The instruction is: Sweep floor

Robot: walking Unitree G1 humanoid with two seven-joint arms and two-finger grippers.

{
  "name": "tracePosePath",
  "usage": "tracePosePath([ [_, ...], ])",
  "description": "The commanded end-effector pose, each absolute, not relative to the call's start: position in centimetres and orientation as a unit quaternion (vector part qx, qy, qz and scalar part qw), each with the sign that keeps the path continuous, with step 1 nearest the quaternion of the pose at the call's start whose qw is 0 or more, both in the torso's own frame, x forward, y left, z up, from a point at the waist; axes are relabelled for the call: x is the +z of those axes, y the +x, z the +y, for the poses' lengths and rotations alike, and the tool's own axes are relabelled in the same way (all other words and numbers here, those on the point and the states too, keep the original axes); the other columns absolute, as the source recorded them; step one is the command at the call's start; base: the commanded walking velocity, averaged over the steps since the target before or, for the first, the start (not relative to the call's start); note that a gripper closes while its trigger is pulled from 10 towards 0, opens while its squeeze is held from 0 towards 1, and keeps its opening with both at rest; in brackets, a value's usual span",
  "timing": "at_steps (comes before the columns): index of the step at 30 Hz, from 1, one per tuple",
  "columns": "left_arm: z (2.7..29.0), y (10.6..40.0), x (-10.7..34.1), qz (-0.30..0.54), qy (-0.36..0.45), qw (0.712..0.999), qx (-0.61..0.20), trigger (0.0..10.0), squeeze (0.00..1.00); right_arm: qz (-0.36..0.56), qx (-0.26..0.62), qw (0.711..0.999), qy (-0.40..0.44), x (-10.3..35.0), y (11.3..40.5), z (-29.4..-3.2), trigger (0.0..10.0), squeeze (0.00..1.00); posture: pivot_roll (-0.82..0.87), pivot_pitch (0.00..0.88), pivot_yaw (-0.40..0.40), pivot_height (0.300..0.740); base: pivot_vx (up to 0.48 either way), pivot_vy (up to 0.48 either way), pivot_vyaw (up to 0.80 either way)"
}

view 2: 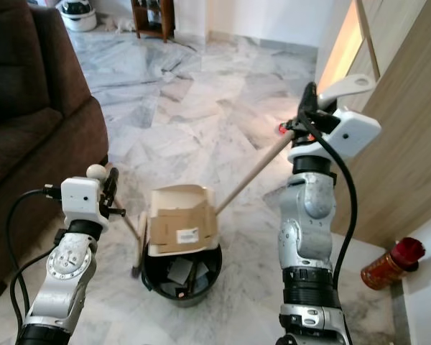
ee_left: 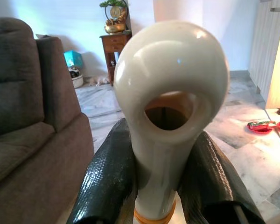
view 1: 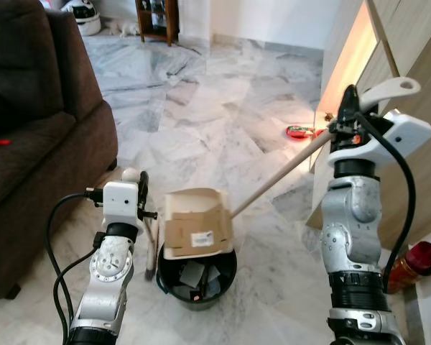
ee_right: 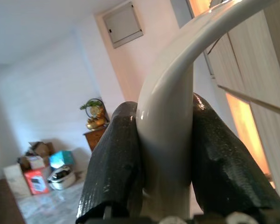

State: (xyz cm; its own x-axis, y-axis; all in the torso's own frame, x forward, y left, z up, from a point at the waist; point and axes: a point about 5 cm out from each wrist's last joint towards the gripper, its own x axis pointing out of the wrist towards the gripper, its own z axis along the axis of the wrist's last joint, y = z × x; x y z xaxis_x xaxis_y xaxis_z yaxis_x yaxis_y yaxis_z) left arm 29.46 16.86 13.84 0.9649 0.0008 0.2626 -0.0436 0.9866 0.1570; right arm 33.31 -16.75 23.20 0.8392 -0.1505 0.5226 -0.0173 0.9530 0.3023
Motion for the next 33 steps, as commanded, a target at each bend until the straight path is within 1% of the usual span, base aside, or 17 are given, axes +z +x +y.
tracePosePath([
  [1,17.2,29.4,14.8,-0.158,0.086,0.983,0.019,10.0,0.00,-0.335,-0.030,0.933,0.131,25.1,32.5,-16.7,10.0,0.00,0.14,0.078,-0.016,0.740,0.000,0.000,0.00],
  [6,17.3,29.4,15.0,-0.161,0.086,0.983,0.019,10.0,0.00,-0.341,-0.014,0.932,0.121,25.1,32.1,-15.6,10.0,0.00,0.14,0.076,-0.015,0.740,0.000,0.000,0.00],
  [10,17.2,29.4,15.0,-0.162,0.090,0.983,0.019,10.0,0.00,-0.349,0.015,0.929,0.121,25.3,31.6,-13.6,10.0,0.00,0.15,0.078,-0.016,0.740,0.000,0.000,0.00],
  [11,17.2,29.4,15.0,-0.162,0.090,0.983,0.019,10.0,0.00,-0.349,0.015,0.929,0.121,25.3,31.6,-13.6,10.0,0.00,0.15,0.078,-0.016,0.740,0.000,0.000,0.00],
  [12,17.2,29.4,15.0,-0.163,0.091,0.982,0.018,10.0,0.00,-0.353,0.037,0.929,0.108,25.2,31.2,-12.3,10.0,0.00,0.15,0.079,-0.016,0.740,0.000,0.000,0.00],
  [13,17.2,29.4,15.1,-0.164,0.092,0.982,0.017,10.0,0.00,-0.356,0.047,0.928,0.098,25.2,31.0,-11.7,10.0,0.00,0.15,0.079,-0.016,0.740,0.000,0.000,0.00],
  [15,17.2,29.4,15.2,-0.168,0.100,0.981,0.014,10.0,0.00,-0.363,0.058,0.926,0.090,25.3,30.7,-11.0,10.0,0.00,0.15,0.081,-0.015,0.740,0.000,0.000,0.00],
  [16,17.2,29.4,15.2,-0.167,0.099,0.981,0.014,10.0,0.00,-0.367,0.076,0.923,0.089,25.5,30.3,-10.1,10.0,0.00,0.15,0.081,-0.015,0.740,0.000,0.000,0.00],
  [18,17.3,29.4,15.2,-0.167,0.098,0.981,0.015,10.0,0.00,-0.375,0.096,0.919,0.077,25.7,29.8,-9.2,10.0,0.00,0.15,0.083,-0.015,0.740,0.000,0.000,0.00],
  [21,17.3,29.3,15.1,-0.166,0.098,0.981,0.015,10.0,0.00,-0.389,0.129,0.911,0.048,25.9,29.1,-8.0,10.0,0.00,0.15,0.083,-0.015,0.740,0.000,0.000,0.00],
  [22,17.1,29.4,15.1,-0.166,0.097,0.981,0.013,10.0,0.00,-0.396,0.150,0.905,0.034,26.0,28.5,-7.1,10.0,0.00,0.15,0.086,-0.015,0.740,0.000,0.000,0.00],
  [33,17.0,29.5,15.2,-0.169,0.094,0.981,0.011,10.0,0.00,-0.419,0.174,0.891,0.019,26.7,27.1,-5.1,10.0,0.00,0.15,0.098,-0.018,0.740,0.000,0.000,0.00],
])
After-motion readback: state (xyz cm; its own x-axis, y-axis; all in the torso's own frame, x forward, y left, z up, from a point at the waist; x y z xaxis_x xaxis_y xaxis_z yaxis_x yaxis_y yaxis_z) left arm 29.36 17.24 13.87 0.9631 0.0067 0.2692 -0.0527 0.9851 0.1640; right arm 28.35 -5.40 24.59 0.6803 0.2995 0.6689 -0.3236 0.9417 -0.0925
